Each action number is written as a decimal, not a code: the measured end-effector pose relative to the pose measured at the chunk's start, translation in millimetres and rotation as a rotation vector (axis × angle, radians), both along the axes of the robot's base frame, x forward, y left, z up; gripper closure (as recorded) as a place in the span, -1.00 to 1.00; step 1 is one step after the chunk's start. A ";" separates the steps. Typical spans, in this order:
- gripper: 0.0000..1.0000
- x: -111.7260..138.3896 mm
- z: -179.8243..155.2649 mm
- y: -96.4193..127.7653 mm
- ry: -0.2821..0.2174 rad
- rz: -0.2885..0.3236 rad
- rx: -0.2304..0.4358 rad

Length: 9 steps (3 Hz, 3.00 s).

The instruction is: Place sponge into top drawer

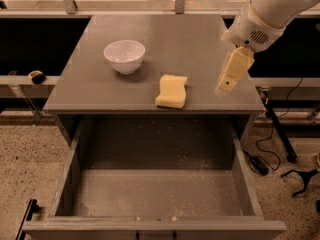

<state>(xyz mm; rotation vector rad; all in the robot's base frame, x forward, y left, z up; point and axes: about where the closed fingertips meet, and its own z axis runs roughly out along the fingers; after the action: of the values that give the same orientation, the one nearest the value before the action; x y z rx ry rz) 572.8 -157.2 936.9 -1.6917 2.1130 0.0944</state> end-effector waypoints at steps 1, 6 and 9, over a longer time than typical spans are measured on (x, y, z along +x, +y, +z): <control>-1.00 15.0 -32.4 35.9 0.052 0.030 0.022; 0.92 15.8 -89.0 128.6 0.113 0.203 0.118; 1.00 -103.4 -49.9 103.1 0.057 0.234 0.175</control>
Offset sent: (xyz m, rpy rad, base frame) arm 0.0111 0.1067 -0.0922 0.0646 0.1191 0.1340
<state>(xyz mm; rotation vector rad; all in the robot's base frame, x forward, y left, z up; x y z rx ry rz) 469.4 -54.1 886.9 -1.8399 1.8762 0.3891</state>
